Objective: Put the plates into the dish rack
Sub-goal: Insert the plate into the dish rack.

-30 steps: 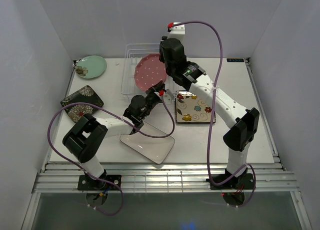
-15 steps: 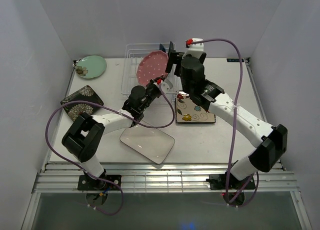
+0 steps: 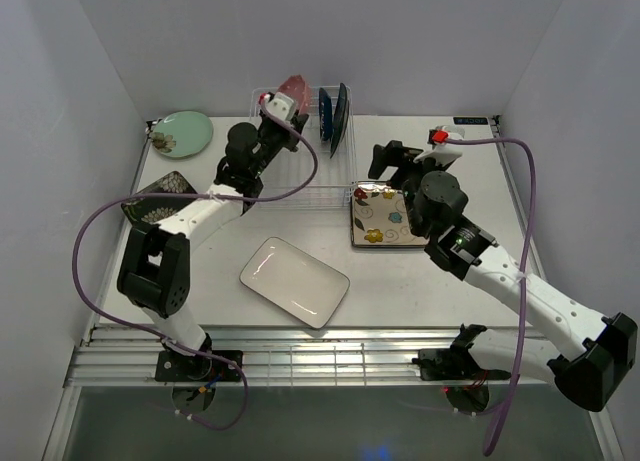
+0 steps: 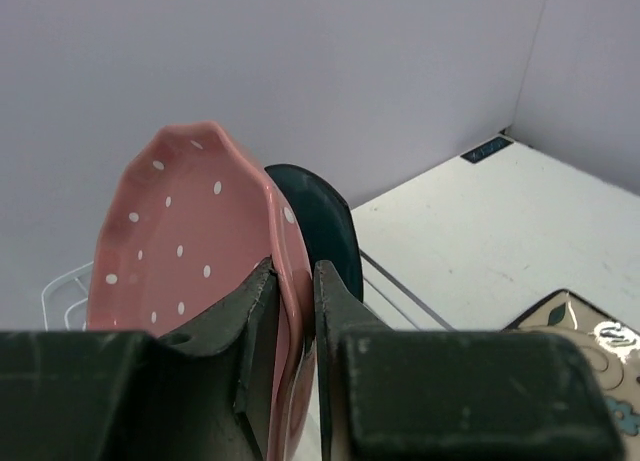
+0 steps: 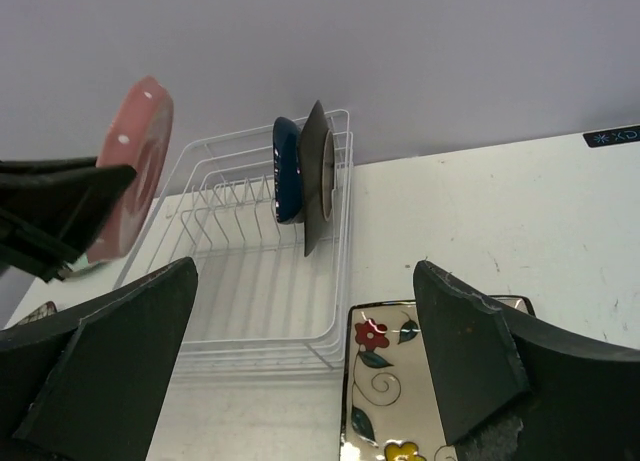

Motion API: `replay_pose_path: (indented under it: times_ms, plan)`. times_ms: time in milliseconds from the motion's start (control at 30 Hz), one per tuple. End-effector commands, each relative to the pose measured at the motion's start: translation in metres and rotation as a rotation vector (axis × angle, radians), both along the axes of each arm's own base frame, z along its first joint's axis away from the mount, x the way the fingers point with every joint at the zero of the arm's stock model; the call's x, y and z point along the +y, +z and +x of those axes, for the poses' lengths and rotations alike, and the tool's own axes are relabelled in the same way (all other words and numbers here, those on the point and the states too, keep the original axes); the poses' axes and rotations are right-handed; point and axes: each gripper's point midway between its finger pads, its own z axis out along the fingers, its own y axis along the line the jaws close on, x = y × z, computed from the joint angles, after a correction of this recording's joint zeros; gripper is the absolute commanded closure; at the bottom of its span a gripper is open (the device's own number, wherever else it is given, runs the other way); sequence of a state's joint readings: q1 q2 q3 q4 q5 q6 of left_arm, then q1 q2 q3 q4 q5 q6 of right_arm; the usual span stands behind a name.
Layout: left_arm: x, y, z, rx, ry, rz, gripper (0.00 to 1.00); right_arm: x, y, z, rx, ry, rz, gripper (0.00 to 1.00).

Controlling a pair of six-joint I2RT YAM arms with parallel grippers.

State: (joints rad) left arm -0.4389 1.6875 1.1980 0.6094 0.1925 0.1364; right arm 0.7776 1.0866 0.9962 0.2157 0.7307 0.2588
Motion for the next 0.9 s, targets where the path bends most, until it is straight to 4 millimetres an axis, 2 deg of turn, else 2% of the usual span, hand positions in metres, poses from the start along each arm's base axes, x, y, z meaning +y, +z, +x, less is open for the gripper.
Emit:
replay_pose_path:
  times_ms: [0,33,100,133,233,467,600,867]
  plan:
    - [0.011,0.080,0.000,-0.095,-0.077,-0.204,1.00,-0.007,0.018,-0.008,-0.066,-0.005,0.094,0.06]
    - [0.019,0.081,0.008,-0.079,-0.087,-0.224,1.00,-0.009,0.019,-0.010,-0.070,-0.004,0.100,0.06]
    - [0.024,0.081,0.012,-0.015,-0.123,-0.298,1.00,-0.010,0.011,-0.011,-0.060,-0.002,0.098,0.06]
    - [0.023,0.075,0.015,0.014,-0.156,-0.305,1.00,-0.012,0.009,-0.012,-0.060,-0.005,0.103,0.06]
    - [0.035,0.079,0.025,0.045,-0.166,-0.357,1.00,-0.013,-0.002,-0.014,-0.050,-0.007,0.107,0.06]
    - [0.036,0.083,0.036,0.130,-0.243,-0.461,1.00,-0.007,-0.018,-0.012,-0.018,0.008,0.101,0.07]
    - [0.033,0.077,0.045,0.159,-0.289,-0.510,1.00,-0.004,-0.024,-0.012,0.012,0.015,0.097,0.06]
    - [0.040,0.076,0.058,0.193,-0.266,-0.622,1.00,-0.007,-0.031,-0.017,0.031,0.022,0.118,0.06]
